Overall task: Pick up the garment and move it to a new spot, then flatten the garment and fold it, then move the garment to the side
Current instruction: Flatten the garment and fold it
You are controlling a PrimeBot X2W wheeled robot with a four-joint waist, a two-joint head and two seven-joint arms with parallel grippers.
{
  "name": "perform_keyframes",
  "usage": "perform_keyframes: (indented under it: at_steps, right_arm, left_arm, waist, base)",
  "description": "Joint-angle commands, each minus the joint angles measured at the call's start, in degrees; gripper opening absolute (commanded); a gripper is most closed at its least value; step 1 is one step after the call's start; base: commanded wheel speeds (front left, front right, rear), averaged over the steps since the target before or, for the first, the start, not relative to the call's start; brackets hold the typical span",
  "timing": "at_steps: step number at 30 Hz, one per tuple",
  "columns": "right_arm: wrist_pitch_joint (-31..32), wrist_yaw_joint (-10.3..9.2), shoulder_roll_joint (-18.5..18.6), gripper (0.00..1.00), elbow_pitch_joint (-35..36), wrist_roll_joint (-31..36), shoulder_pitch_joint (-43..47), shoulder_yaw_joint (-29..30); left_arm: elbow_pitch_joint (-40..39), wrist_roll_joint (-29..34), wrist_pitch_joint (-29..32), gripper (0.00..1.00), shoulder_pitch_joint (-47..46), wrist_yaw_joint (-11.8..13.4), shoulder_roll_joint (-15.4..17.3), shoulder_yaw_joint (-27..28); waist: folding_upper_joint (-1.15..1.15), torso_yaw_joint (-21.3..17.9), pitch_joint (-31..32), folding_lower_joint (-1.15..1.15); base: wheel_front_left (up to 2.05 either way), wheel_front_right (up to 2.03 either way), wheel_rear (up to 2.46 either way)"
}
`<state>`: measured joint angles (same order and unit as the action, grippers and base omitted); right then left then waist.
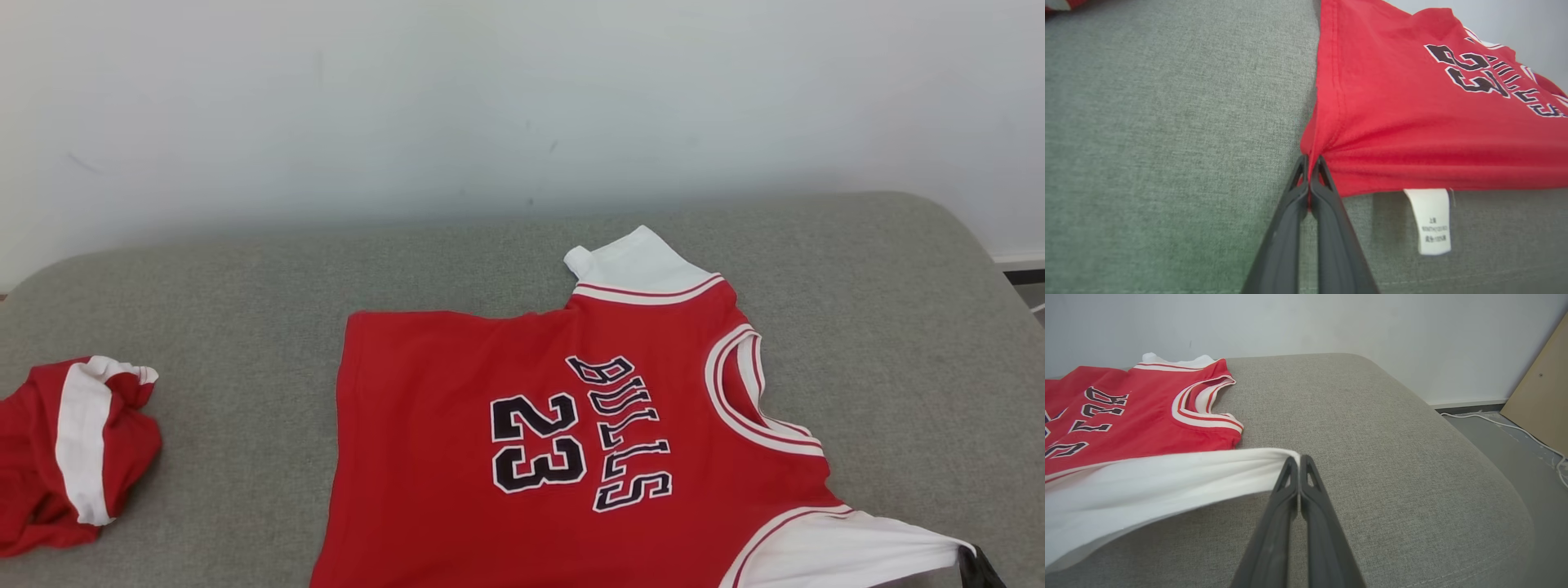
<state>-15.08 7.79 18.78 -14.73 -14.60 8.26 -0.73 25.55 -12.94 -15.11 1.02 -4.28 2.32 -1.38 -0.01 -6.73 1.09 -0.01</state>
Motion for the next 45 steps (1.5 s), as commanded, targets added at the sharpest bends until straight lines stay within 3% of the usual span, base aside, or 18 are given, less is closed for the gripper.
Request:
perform_keyframes:
  at_steps: [1,9,13,24,45]
  right_arm:
    - [-0.1,-0.55,0.5,0.0,0.06,0.05,0.58,0.98]
    - [-0.09,-0.47,-0.31,0.0,0.75,-0.99,-1.57,0.11]
    - [-0.09,-0.36,-0.28,0.0,0.8,-1.54,-4.85,-2.0]
    - [-0.09,-0.35,1.88,0.0,-6.01,-1.12,-18.21,-4.61]
    - [-0.08,-0.35,3.84,0.0,-13.2,-0.41,-31.75,-7.69]
  left_arm:
    - [0.17,-0.68,-0.06,0.0,0.99,0.65,1.06,0.64]
    - [-3.15,-4.22,-0.06,0.0,-0.21,0.0,0.95,-1.19]
    - [-4.6,-6.81,-0.06,0.0,-2.75,-1.5,0.85,-2.0]
    - [-1.86,-5.64,-0.06,0.0,-12.13,-2.5,0.72,-5.17]
    - [2.05,-6.09,-0.06,0.0,-23.37,0.41,0.7,-8.36]
  waist:
    - [0.01,0.11,0.08,0.01]
    - [0.01,2.18,-0.73,0.01]
    - [0.01,3.08,-1.87,0.01]
    - [0.01,3.84,-6.79,0.01]
    - [0.01,5.1,-14.01,0.01]
  base:
    - [0.0,0.0,0.0]
    - [0.0,0.0,0.0]
    - [0.0,0.0,0.0]
    - [0.0,0.0,0.0]
    - [0.0,0.0,0.0]
